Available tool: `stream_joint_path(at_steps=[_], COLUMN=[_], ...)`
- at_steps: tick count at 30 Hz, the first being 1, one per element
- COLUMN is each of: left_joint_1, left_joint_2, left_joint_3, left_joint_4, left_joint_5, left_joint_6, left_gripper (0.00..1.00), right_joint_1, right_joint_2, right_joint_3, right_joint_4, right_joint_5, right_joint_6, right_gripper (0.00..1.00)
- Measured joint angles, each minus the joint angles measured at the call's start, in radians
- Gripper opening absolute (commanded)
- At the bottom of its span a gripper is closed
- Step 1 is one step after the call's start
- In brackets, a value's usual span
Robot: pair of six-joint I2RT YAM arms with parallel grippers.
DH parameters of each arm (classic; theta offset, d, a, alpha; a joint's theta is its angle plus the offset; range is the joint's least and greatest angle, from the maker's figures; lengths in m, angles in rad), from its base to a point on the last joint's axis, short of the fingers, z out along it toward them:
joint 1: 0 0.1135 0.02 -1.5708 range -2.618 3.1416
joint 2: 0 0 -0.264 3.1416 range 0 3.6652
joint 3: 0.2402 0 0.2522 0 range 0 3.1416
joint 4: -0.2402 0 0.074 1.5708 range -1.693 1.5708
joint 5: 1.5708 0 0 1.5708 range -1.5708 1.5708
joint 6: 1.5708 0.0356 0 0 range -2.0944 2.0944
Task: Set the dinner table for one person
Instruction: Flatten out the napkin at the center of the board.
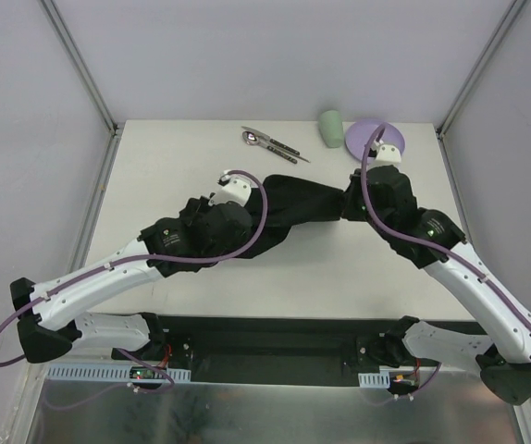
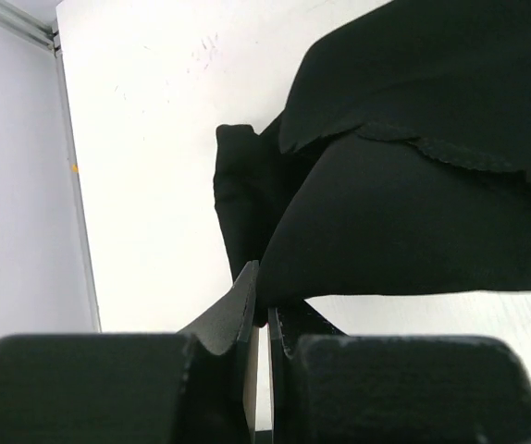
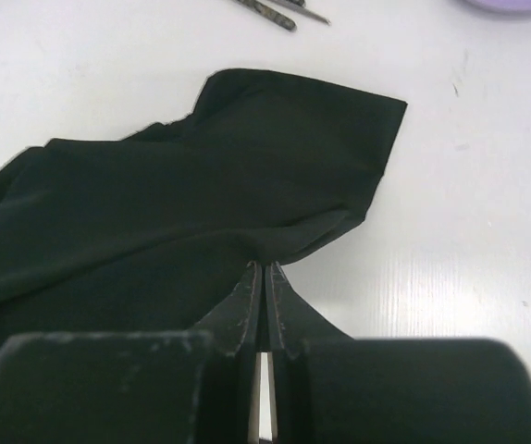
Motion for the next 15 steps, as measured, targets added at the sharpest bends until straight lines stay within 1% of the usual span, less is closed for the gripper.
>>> stream_joint_path(at_steps=[3,7,10,11,13,15], left_joint_1=[0.0,0.0,-0.002,-0.002,-0.002,-0.001], left_joint_2=[0.005,0.015,0.021,0.024,0.034,0.047], left_joint_3=[-0.004,-0.047,-0.077,-0.086,-0.097,-0.108], left_joint_4=[-0.005,-0.006,-0.002,0.003,0.014,0.025], left_joint_5=[0.003,0.05,0.094,0.109,0.13,0.141], left_joint_6=[0.014,0.003,-0.008,-0.013,-0.019,-0.019], left_gripper=[0.0,0.0,0.0,0.0,0.0,0.0], right_joint_1=[0.001,0.002,0.008,0.009,0.01,0.01], right_joint_2=[-0.011,0.002,0.047,0.069,0.12,0.175], right_joint_3=[-0.028,-0.155,-0.235,-0.252,-0.269,-0.27], right_joint_4=[-0.049,-0.068,-0.073,-0.073,-0.068,-0.062], right_joint_5=[0.031,0.051,0.045,0.043,0.043,0.055], right_joint_6=[0.041,0.126,0.186,0.205,0.235,0.249], right_gripper=[0.01,0.01,0.06,0.09,0.11,0.18])
